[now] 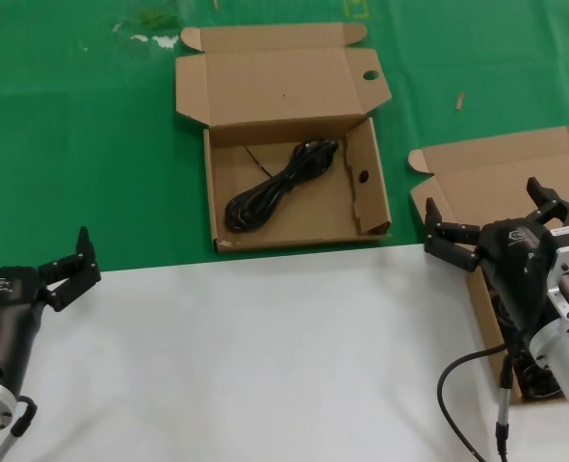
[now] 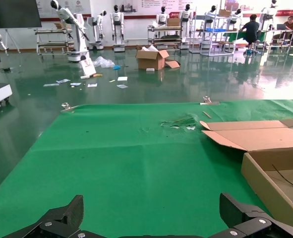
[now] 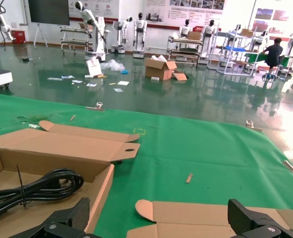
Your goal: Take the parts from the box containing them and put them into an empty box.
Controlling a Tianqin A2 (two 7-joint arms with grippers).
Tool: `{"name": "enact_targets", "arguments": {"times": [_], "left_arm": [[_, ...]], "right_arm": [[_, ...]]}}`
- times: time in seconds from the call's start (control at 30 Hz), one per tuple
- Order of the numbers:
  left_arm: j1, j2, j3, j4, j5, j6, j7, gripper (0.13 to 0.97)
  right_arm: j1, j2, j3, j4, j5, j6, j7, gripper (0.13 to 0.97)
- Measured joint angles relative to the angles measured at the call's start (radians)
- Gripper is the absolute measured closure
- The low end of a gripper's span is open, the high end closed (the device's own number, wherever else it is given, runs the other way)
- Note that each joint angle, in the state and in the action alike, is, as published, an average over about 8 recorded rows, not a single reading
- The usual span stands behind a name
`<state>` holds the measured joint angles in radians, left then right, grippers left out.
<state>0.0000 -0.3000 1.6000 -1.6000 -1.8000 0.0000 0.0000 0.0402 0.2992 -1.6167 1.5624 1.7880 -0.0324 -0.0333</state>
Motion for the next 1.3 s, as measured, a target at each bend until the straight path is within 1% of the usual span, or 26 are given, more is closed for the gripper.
{"name": "enact_targets", "arguments": {"times": [1.3], "left_arm": [[0.0,0.0,0.0,0.0,0.0,0.0,0.0,0.132]], "right_arm": [[0.0,0.0,0.0,0.0,0.0,0.0,0.0,0.129]]}}
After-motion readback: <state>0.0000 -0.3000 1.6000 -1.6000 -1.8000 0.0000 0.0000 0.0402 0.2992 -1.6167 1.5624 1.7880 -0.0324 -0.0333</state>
